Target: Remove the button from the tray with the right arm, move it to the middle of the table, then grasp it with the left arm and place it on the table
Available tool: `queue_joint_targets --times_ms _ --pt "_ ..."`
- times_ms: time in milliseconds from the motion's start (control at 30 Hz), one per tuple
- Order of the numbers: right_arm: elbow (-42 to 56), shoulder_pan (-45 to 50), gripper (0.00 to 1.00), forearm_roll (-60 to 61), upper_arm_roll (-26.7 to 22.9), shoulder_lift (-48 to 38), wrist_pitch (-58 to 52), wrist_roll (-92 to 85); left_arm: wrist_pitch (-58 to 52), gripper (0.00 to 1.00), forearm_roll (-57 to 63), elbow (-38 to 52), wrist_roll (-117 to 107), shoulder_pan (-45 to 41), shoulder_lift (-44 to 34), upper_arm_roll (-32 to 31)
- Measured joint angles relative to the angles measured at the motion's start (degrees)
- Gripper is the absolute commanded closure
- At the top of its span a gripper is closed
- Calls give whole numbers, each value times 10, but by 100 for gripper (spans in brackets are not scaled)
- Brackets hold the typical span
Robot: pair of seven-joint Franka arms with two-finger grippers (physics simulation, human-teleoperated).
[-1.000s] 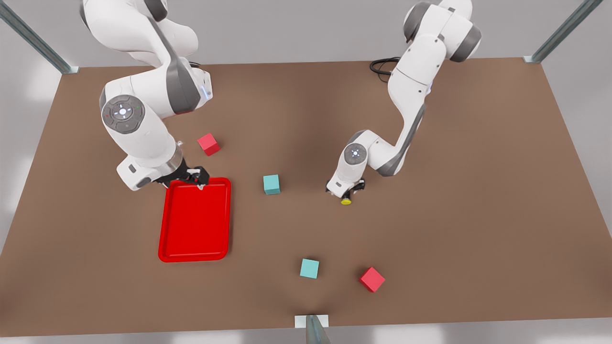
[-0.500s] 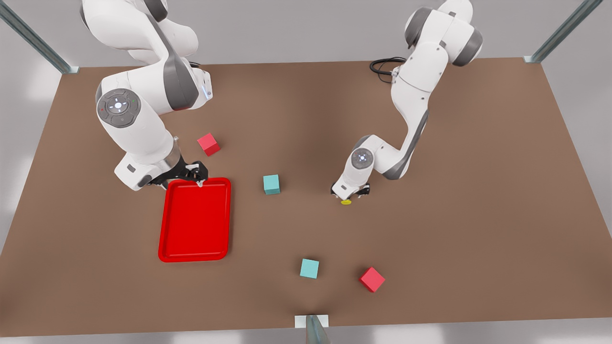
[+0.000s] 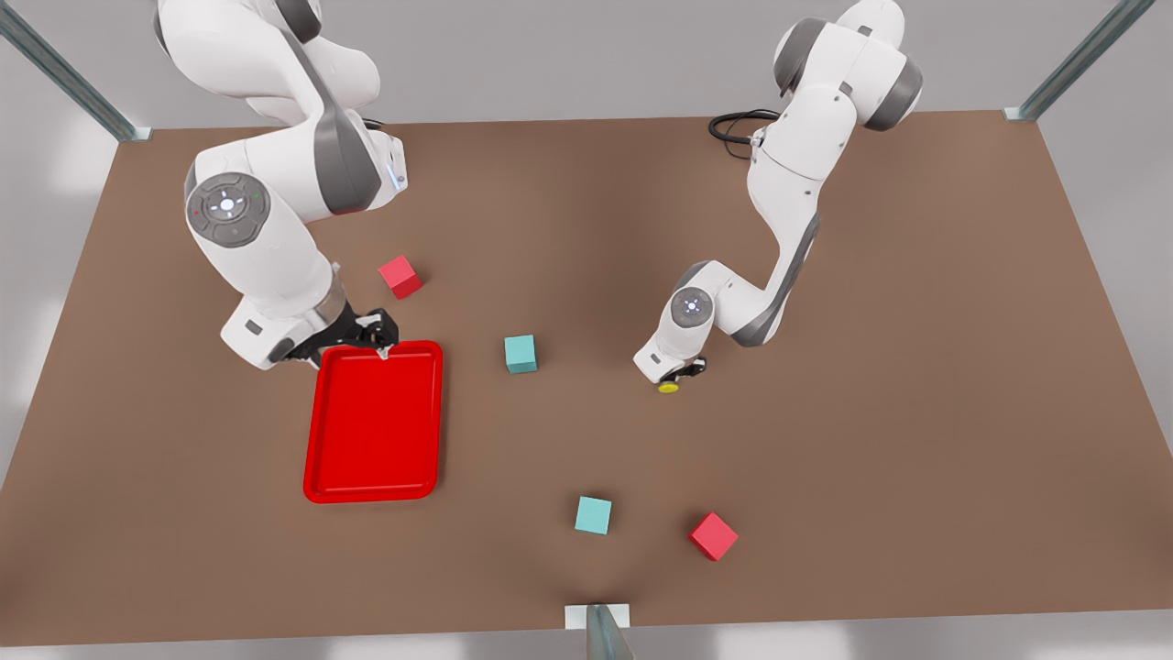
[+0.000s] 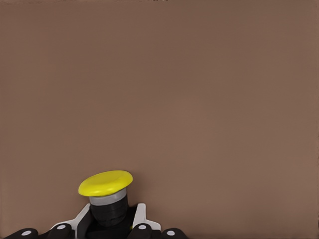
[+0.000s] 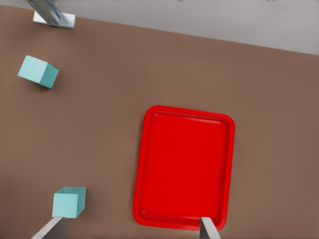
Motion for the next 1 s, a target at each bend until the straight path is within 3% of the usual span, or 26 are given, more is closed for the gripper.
queue_joint_targets --times_ms 167,367,633,800,1000 --pt "0 -3 0 0 0 1 13 -6 -43 52 0 40 7 1 -1 0" --pt "0 -8 0 -1 -4 1 19 -12 -191 52 48 171 -84 -5 0 3" --pt "1 -13 0 -1 -4 1 21 -16 -463 52 399 189 -494 -48 48 4" --pt "1 -13 0 -1 -4 1 22 -19 -610 52 518 189 -750 -62 106 4" --pt "2 -13 0 -1 -4 1 22 -21 -657 52 598 189 -984 -59 163 9"
